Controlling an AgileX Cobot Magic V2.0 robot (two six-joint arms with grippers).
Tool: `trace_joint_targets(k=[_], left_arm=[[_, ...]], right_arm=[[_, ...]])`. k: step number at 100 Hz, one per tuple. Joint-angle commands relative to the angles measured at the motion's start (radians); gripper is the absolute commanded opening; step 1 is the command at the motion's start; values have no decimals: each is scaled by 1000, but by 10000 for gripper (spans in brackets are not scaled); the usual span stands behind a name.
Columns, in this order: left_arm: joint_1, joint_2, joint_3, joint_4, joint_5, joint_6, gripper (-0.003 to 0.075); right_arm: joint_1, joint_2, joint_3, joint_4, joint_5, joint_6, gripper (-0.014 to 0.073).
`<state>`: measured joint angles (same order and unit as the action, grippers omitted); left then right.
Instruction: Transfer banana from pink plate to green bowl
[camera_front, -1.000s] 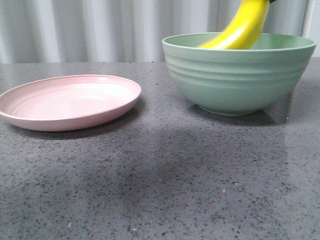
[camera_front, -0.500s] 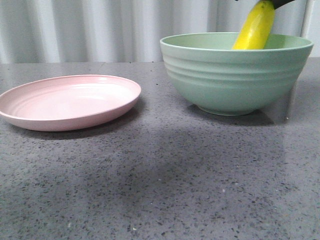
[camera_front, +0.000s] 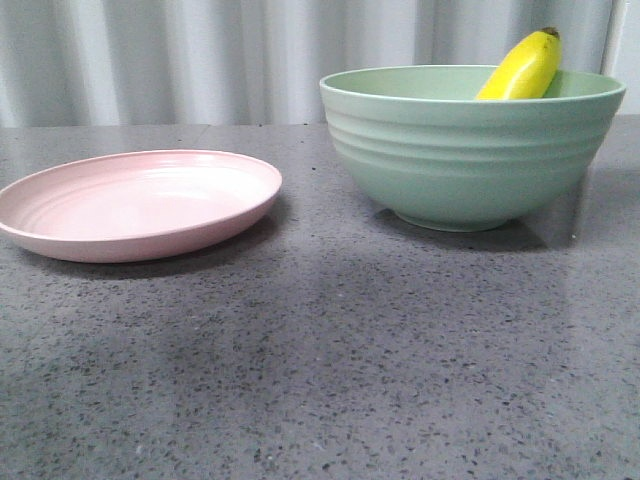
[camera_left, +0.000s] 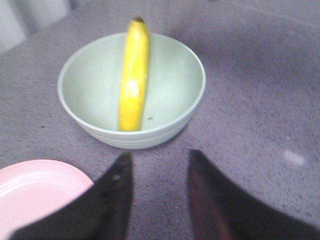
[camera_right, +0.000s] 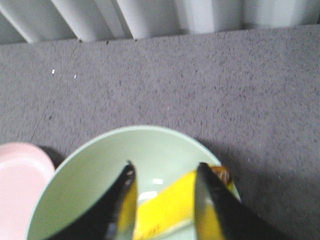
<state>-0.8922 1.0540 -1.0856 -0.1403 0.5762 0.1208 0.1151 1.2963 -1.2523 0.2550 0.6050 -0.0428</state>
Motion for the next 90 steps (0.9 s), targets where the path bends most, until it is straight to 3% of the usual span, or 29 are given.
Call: trace_joint_targets(k=[1, 5, 35, 53, 90], left_arm=[[17, -64, -25, -4, -66, -16, -14], [21, -92, -15, 5, -68, -16, -19], [26, -290, 157, 22, -183, -16, -19], [26, -435, 338, 22, -350, -18, -19], [26, -731, 665, -31, -550, -18, -19]], right_arm=[[1, -71, -37, -16, 34, -14, -13], [1, -88, -35, -24, 66, -14, -81], [1, -291, 132, -56, 61, -31, -74], [1, -491, 309, -56, -50, -57, -74], [1, -982, 690, -90, -266, -57, -74]])
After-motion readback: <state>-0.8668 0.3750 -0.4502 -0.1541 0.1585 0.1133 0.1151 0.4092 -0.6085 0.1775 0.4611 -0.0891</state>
